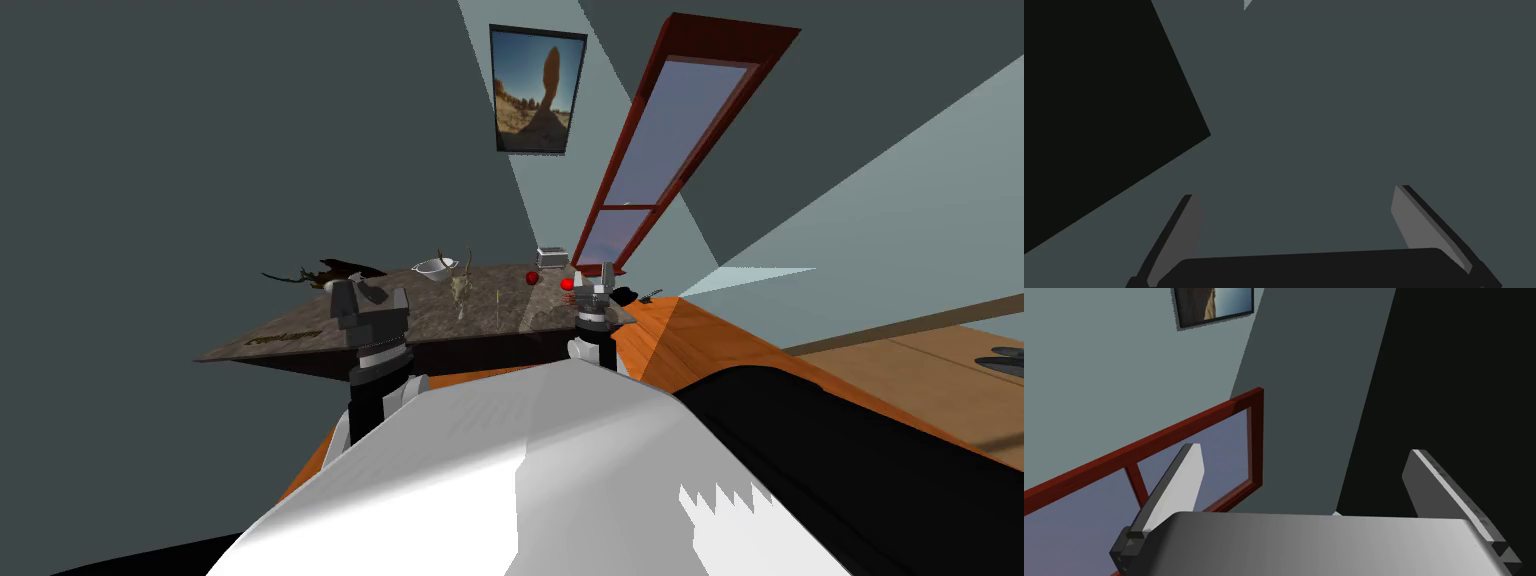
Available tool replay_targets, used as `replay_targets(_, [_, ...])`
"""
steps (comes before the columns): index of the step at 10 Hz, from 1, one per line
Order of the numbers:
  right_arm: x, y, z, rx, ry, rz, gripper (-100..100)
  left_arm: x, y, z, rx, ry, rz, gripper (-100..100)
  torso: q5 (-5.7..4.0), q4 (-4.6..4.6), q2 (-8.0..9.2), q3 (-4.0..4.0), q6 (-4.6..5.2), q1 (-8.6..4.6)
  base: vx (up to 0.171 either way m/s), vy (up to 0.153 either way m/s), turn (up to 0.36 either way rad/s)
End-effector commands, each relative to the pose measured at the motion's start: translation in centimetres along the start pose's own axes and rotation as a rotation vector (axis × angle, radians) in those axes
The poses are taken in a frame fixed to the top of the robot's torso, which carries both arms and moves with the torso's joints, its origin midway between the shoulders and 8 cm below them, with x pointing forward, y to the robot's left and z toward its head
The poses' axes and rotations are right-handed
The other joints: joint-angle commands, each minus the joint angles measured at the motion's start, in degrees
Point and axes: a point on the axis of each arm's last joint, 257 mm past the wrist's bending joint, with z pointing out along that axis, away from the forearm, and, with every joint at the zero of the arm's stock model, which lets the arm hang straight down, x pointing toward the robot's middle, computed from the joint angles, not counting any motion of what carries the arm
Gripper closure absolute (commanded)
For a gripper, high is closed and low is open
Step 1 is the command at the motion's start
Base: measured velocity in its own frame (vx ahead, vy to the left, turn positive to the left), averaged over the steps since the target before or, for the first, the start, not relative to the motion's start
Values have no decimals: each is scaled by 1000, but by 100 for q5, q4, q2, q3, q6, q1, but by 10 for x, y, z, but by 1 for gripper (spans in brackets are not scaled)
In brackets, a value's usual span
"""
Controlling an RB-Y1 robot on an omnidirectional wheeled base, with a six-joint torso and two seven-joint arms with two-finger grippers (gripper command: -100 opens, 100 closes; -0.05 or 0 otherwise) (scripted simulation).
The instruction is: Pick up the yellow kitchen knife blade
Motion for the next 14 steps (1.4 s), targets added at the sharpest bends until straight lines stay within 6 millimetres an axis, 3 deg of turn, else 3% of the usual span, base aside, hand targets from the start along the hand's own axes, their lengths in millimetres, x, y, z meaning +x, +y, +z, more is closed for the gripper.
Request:
replay_targets(1, [0, 0, 0, 0, 0, 0, 0, 1, 10, 1, -31, 31, -7, -100, 0, 0, 0, 0, 0, 0, -29, -29, -114])
replay_targets(6, [0, 0, 0, 0, 0, 0, 0, -14, 54, 5, -156, 42, -60, -100, -6, 5, 24, 14, 2, -28, -61, -74, -134])
replay_targets(7, [0, 0, 0, 0, 0, 0, 0, -14, 55, 5, -161, 40, -60, -100, -7, 6, 27, 16, 2, -31, -55, -64, -49])
replay_targets(14, [0, 0, 0, 0, 0, 0, 0, -55, 115, 6, -336, -59, -157, -100, -6, 5, 20, 12, -2, -24, -42, -73, -134])
